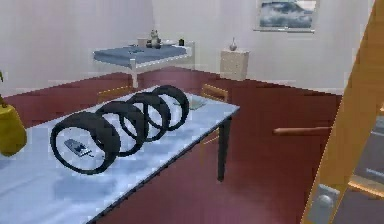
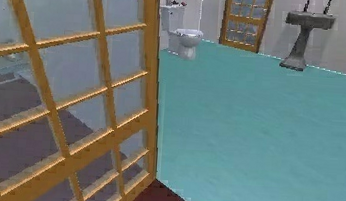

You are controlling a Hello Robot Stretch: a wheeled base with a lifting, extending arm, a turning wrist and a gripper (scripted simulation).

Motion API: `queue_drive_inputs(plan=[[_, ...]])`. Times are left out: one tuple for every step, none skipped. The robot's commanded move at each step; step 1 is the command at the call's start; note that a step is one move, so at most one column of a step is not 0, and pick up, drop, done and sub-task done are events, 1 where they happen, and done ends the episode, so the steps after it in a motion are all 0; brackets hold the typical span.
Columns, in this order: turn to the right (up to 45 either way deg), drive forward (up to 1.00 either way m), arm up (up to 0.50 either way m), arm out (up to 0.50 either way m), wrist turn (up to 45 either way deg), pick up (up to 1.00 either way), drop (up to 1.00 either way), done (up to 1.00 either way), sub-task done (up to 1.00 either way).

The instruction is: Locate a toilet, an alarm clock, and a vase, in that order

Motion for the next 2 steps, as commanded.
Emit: queue_drive_inputs(plan=[[0.0, 0.75, 0.0, 0.0, 0.0, 0.0, 0.0, 0.0, 0.0], [36.0, 0.0, 0.0, 0.0, 0.0, 0.0, 0.0, 0.0, 0.0]])
